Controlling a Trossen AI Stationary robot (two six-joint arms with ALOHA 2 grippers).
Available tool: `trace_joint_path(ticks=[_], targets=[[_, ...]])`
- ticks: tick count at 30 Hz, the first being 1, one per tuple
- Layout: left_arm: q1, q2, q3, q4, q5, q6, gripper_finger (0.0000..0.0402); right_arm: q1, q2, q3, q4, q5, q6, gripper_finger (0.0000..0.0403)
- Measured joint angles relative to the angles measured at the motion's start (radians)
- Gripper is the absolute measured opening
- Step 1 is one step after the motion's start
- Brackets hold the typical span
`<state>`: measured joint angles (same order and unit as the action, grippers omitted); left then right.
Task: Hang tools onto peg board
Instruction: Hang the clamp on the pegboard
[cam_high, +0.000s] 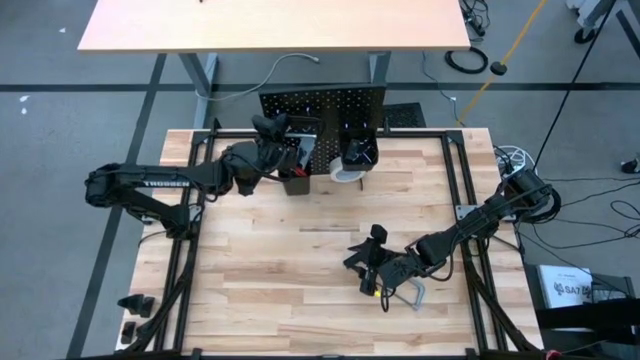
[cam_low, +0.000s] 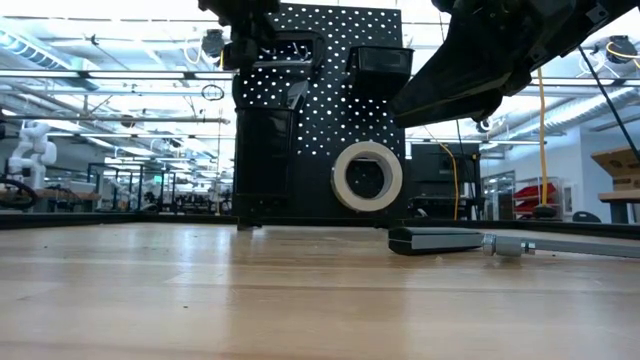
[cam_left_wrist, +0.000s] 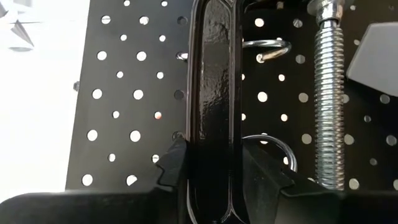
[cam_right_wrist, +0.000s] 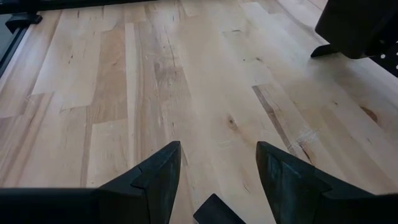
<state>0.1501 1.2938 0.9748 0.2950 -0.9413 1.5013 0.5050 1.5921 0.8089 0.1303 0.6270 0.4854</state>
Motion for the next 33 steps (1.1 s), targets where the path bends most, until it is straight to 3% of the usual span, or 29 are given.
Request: trace_joint_path(ticks=[8,23,33], targets=[[0.000,-0.001,0.000,-0.006,-0.003,-0.003,0.0124,0.001,0.000,0.000,0.000,-0.003,0.000,0.0203],[-0.018,-0.002,0.002,-0.049,0.009,-0.051,0.0129,0.001,0.000,0.000,0.000,-0.004,0.000,0.0203],[-0.022,-0.002,0.077,-0.261,0.029,-0.184,0.0130,0.001,0.000,0.000,0.000,-0.004,0.000,0.0203]])
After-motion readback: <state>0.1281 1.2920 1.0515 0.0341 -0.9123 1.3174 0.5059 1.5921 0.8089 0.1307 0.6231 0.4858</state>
